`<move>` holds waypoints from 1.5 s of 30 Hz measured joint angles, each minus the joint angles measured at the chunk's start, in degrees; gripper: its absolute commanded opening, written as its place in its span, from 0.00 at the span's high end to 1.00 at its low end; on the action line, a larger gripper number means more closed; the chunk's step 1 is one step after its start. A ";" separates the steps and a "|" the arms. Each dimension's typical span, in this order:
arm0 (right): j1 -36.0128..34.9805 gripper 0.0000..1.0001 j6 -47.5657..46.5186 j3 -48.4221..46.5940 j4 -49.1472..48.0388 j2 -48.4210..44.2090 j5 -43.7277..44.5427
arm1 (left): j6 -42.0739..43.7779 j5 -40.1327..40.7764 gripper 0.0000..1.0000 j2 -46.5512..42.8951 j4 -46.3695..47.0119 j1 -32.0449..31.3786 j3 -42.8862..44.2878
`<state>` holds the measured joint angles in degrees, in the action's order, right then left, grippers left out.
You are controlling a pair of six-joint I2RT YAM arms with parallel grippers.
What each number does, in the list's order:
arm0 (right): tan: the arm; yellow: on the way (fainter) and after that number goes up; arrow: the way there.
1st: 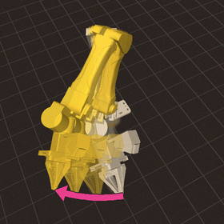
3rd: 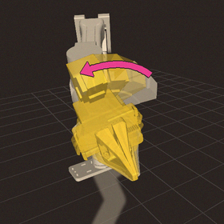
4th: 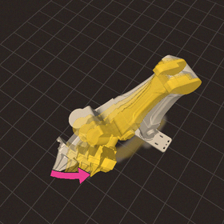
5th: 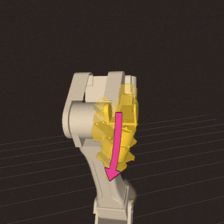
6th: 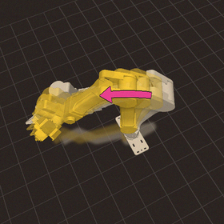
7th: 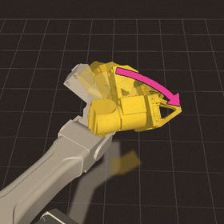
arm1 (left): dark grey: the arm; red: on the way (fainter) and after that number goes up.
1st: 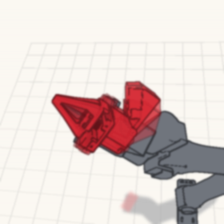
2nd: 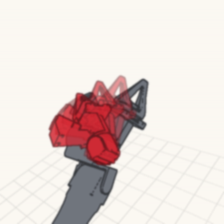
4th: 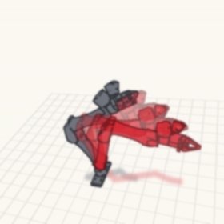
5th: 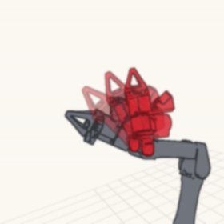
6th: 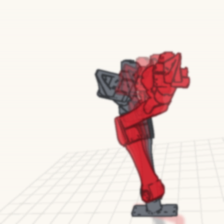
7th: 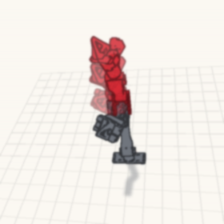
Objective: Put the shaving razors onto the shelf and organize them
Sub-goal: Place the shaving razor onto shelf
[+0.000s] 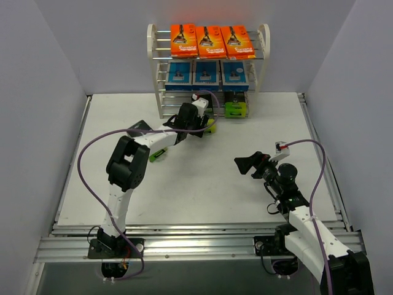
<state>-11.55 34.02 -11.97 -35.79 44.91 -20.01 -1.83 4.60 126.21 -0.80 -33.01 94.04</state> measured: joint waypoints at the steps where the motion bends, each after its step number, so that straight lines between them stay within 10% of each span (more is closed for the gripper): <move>1: 0.00 0.00 0.00 0.00 -0.04 0.00 0.00 | 0.17 0.57 0.26 0.02 0.02 0.00 0.20; 45: 0.02 0.00 0.00 0.31 -0.94 0.83 -0.50 | 4.26 -3.96 0.12 -5.95 3.82 0.11 -5.44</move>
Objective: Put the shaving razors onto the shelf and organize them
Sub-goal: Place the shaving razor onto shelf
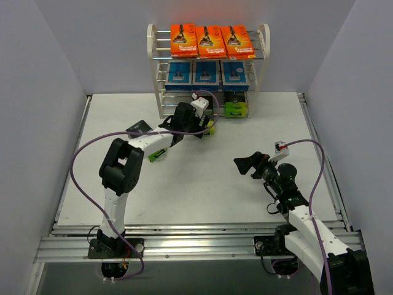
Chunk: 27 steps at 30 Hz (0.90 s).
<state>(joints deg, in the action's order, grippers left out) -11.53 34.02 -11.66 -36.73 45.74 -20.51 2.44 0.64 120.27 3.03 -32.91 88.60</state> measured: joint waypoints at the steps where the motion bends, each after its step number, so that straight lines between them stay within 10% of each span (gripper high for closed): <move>1: 0.00 0.00 0.00 0.00 0.00 0.00 0.00 | 0.11 0.61 0.12 0.17 -0.11 0.00 -0.07; 27: 0.00 0.00 -0.04 0.00 -0.48 0.92 -0.42 | 1.05 6.32 0.08 5.70 -1.11 0.11 2.12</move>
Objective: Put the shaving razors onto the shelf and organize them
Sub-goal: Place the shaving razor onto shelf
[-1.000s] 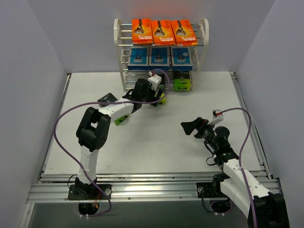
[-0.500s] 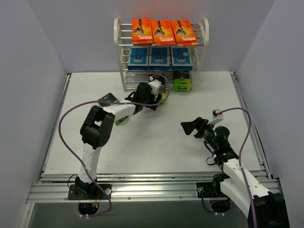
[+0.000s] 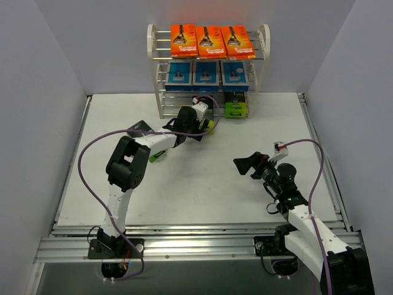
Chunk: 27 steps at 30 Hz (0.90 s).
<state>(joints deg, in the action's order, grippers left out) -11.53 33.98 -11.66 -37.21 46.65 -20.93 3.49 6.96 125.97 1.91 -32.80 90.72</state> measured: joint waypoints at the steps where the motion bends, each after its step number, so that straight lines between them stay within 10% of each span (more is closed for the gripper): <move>1: 0.00 0.00 0.00 0.00 0.00 0.07 0.00 | 0.00 0.39 0.08 0.09 0.04 -0.02 0.13; 27: 0.00 0.00 -0.46 0.00 -0.79 1.01 0.02 | 0.00 7.76 0.06 4.33 7.41 -0.15 6.36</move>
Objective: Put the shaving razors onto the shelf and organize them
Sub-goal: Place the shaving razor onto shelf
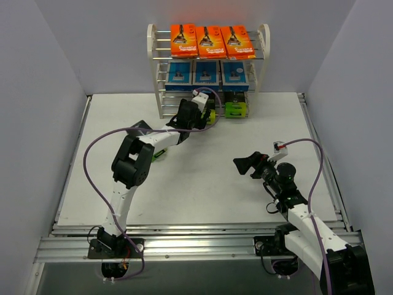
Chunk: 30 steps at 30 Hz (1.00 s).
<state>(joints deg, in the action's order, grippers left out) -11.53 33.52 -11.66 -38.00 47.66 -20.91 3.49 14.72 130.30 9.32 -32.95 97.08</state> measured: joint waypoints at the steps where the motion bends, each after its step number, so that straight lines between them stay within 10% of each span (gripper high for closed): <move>1: 0.00 0.00 -0.07 0.00 -0.02 0.04 0.00 | 0.00 0.17 0.06 0.50 0.15 -0.02 0.55; 30: -0.02 0.00 -0.61 0.00 -0.68 1.07 0.02 | 0.48 7.15 0.06 3.15 10.23 -1.60 1.49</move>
<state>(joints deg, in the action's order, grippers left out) -11.55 32.91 -11.66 -38.68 48.73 -20.88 3.97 21.87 133.45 19.55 -34.54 98.56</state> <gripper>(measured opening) 0.998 0.941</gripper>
